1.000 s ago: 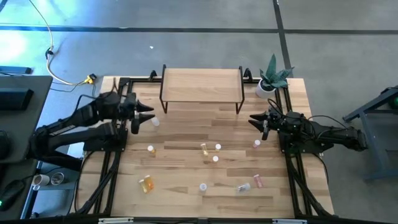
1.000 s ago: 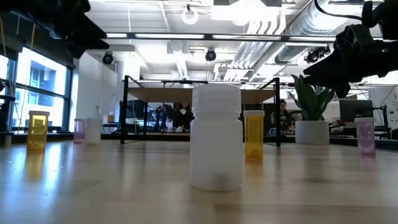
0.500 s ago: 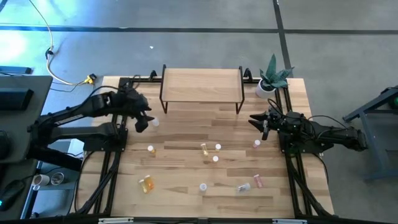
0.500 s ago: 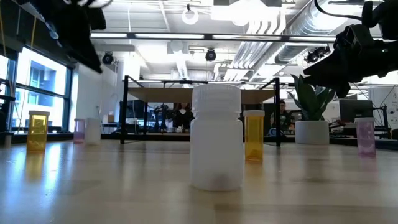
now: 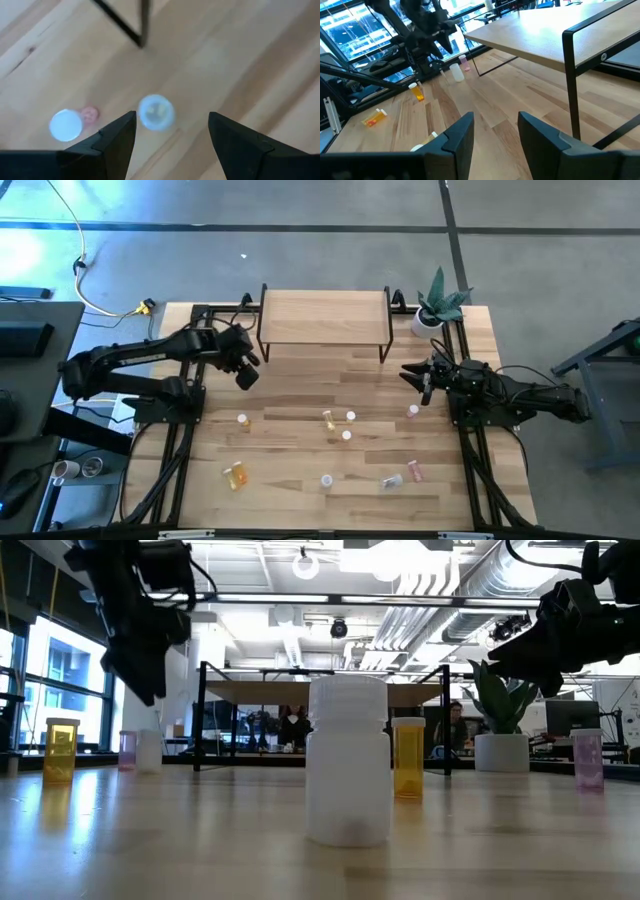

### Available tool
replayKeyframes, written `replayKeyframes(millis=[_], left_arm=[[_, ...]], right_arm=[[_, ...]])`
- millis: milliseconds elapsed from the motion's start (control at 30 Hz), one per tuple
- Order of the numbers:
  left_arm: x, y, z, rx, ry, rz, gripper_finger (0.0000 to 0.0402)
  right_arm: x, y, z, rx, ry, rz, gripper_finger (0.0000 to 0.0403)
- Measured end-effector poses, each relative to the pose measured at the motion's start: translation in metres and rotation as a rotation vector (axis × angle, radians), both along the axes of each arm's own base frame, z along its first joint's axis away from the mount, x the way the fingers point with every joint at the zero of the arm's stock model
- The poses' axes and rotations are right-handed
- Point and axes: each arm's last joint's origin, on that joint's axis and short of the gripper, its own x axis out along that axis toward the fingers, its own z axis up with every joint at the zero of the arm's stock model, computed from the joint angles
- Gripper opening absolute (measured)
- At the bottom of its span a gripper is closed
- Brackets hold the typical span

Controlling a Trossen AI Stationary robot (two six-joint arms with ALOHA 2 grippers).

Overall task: Pick and place medicine bottles onto shelf by color
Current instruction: Put the top transparent pill bottle on the shelf

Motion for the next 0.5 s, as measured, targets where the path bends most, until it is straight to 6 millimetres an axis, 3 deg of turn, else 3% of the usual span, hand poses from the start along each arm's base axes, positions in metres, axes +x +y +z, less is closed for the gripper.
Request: replayKeyframes(millis=[500], left_arm=[[0.014,0.010,-0.026,-0.048,0.147,0.072,0.0239]], right_arm=[[0.000,0.000,0.000,0.000,-0.001,0.000,0.0145]])
